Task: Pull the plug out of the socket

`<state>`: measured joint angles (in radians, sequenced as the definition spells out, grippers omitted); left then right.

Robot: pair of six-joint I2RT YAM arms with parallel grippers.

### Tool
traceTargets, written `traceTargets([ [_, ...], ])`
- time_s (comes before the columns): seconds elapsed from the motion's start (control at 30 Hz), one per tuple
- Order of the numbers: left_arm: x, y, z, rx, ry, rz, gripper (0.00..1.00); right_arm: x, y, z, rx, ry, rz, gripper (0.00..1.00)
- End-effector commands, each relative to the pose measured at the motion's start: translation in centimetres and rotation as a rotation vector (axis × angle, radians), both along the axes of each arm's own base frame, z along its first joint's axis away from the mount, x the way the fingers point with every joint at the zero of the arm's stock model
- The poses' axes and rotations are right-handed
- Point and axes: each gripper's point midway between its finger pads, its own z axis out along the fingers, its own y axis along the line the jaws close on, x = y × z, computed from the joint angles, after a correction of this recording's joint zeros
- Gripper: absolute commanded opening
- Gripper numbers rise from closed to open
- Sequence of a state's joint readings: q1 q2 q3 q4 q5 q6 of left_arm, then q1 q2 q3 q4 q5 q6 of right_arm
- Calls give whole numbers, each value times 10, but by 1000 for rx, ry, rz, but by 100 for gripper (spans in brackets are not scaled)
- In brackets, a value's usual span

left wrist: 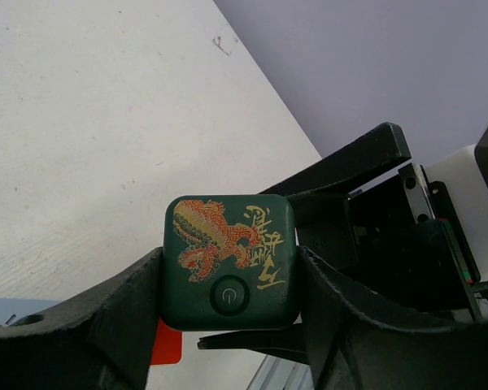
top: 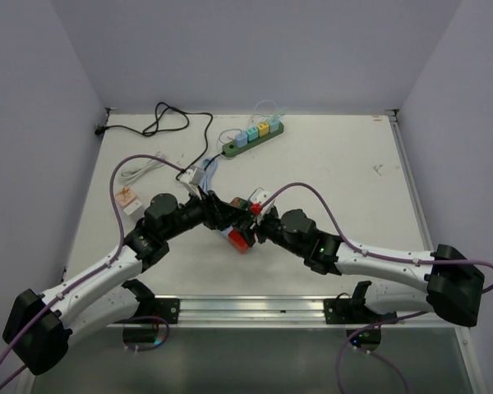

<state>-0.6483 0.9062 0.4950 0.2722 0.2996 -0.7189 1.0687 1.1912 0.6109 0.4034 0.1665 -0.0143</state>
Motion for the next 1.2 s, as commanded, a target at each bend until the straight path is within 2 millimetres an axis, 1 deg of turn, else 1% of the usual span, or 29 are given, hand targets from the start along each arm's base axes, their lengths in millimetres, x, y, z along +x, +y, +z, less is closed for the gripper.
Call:
traceTargets([
  [0.0, -1, -2, 13, -35, -50, -22, 74, 5, 5, 38, 86, -41, -10, 26],
  [0.03, 0, -1, 13, -30, -57, -14, 86, 5, 4, 37, 83, -40, -15, 26],
  [0.13, 9, 7, 17, -1, -68, 54, 100, 8, 0, 33, 69, -38, -42, 25],
  [0.17, 11, 12, 11, 41, -49, 78, 100, 10, -1, 30, 63, -36, -53, 25],
  [0.2, 21, 18, 23, 50, -69, 134, 100, 11, -3, 25, 69, -11, -72, 25],
  [0.23, 23, 22, 20, 85, -64, 153, 100, 11, -4, 23, 68, -10, -79, 25],
  [0.3, 33, 35, 38, 91, -99, 241, 100, 11, -7, 14, 69, 9, -98, 25],
  [0.33, 35, 41, 37, 115, -96, 272, 100, 16, -12, 12, 69, 7, -136, 25],
  [0.37, 43, 55, 48, 116, -118, 359, 100, 18, -17, 7, 65, 12, -162, 25],
  [0.4, 46, 63, 49, 131, -124, 400, 100, 29, -28, 6, 75, 26, -227, 26],
  [0.43, 45, 73, 48, 149, -117, 443, 100, 35, -37, -2, 57, 59, -259, 27],
  [0.5, 53, 95, 49, 167, -118, 563, 100, 52, -52, -6, 103, 140, -328, 29],
  [0.53, 54, 101, 49, 167, -118, 599, 100, 70, -71, -9, 120, 162, -395, 30],
  [0.57, 56, 114, 47, 170, -119, 663, 100, 77, -80, -14, 127, 175, -432, 31],
  [0.6, 57, 119, 46, 172, -119, 690, 100, 84, -88, -15, 143, 194, -468, 31],
  [0.63, 57, 123, 45, 170, -114, 714, 100, 98, -106, -21, 133, 213, -532, 32],
  [0.7, 59, 134, 36, 194, -98, 775, 100, 114, -121, -20, 150, 246, -602, 34],
  [0.73, 61, 137, 29, 216, -85, 787, 100, 127, -143, -33, 124, 287, -679, 36],
  [0.77, 62, 138, 23, 235, -82, 794, 99, 139, -150, -27, 139, 296, -712, 36],
  [0.8, 62, 138, 21, 248, -83, 790, 100, 147, -160, -30, 142, 319, -752, 36],
  [0.83, 64, 137, 16, 278, -87, 783, 100, 156, -182, -40, 119, 353, -824, 37],
  [0.9, 66, 135, 7, 317, -92, 767, 100, 177, -202, -47, 105, 384, -907, 37],
  [0.93, 67, 136, 3, 342, -94, 767, 100, 184, -225, -52, 93, 401, -977, 37],
  [0.97, 69, 138, -1, 358, -90, 779, 100, 195, -234, -56, 89, 414, -1008, 37],
  [1.0, 69, 139, -3, 374, -94, 780, 100, 204, -252, -57, 95, 416, -1056, 37],
  [1.03, 70, 139, -7, 388, -93, 777, 100, 208, -260, -60, 93, 428, -1079, 38],
  [1.07, 70, 139, -11, 397, -92, 773, 100, 219, -266, -55, 100, 425, -1095, 38],
  [1.13, 71, 138, -13, 403, -94, 769, 100, 230, -282, -73, 49, 465, -1136, 40],
  [1.17, 71, 137, -16, 403, -91, 767, 100, 238, -285, -70, 16, 453, -1142, 40],
])
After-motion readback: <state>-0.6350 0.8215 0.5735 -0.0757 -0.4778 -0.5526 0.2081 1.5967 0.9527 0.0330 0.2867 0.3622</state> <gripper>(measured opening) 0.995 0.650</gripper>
